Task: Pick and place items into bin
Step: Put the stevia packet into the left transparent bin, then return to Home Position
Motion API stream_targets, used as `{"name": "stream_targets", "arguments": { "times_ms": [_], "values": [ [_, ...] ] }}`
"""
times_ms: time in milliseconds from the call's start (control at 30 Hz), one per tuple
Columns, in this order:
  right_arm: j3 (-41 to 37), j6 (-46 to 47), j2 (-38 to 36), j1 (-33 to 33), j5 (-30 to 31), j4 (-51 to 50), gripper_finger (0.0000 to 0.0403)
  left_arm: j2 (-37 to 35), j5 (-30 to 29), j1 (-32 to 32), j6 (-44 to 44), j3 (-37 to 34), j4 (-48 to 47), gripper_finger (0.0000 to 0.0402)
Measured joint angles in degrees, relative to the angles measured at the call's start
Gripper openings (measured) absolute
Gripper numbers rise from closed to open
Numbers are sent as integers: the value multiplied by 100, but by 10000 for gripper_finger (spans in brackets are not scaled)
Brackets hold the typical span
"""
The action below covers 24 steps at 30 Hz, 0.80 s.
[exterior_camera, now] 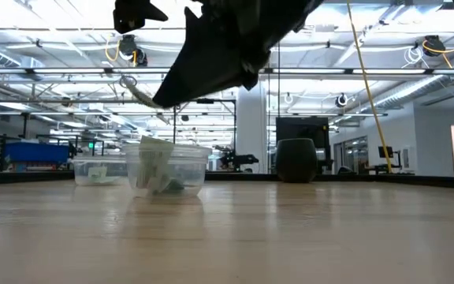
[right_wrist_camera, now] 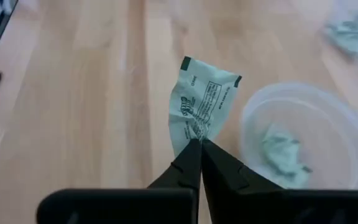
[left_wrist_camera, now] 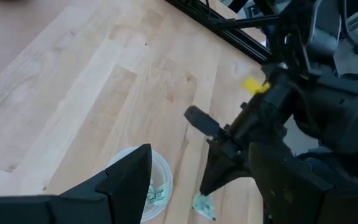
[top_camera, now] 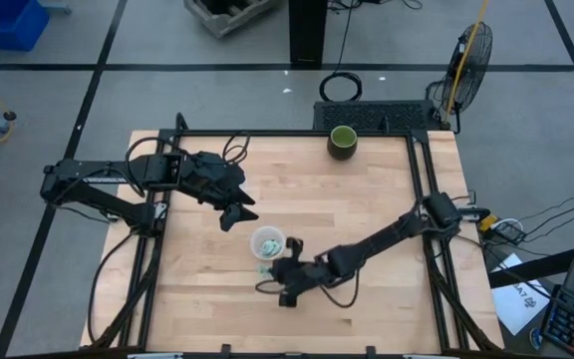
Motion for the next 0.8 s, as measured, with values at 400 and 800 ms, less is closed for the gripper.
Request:
{"name": "stream_targets", "arguments": {
  "times_ms": [400, 800],
  "values": [
    [7, 155, -152, -780, -569, -543, 10, 0, -1, -2, -71, 0, -9, 276],
    [-37, 677, -163, -900, -434, -434, 156, 0, -1, 0, -175, 0, 1, 276]
  ]
}}
